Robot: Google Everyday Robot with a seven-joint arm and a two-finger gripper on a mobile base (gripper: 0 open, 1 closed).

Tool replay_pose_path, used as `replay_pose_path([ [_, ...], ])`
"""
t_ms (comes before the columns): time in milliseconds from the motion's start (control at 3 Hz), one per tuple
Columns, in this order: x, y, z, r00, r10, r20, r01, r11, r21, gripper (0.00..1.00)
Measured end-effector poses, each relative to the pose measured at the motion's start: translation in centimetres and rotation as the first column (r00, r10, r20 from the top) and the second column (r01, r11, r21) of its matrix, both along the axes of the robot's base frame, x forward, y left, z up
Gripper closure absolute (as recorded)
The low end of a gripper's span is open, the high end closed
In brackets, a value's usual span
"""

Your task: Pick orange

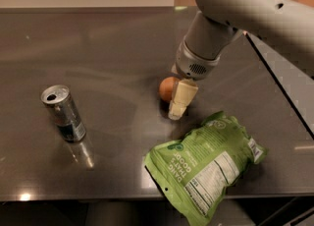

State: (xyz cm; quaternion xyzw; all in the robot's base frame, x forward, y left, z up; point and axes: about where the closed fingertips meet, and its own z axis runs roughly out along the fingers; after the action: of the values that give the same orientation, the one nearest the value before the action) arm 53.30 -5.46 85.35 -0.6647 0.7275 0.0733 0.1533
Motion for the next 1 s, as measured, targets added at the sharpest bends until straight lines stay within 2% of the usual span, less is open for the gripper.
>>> replay_pose_path([
  [667, 0.2, -0.1, -0.4, 0.9998, -0.003, -0.021, 0.003, 1.0, -0.004, 0.64],
  [1000, 0.3, 0.0, 0.8, 0.9997, -0.002, -0.023, 0.003, 1.0, 0.013, 0.88],
])
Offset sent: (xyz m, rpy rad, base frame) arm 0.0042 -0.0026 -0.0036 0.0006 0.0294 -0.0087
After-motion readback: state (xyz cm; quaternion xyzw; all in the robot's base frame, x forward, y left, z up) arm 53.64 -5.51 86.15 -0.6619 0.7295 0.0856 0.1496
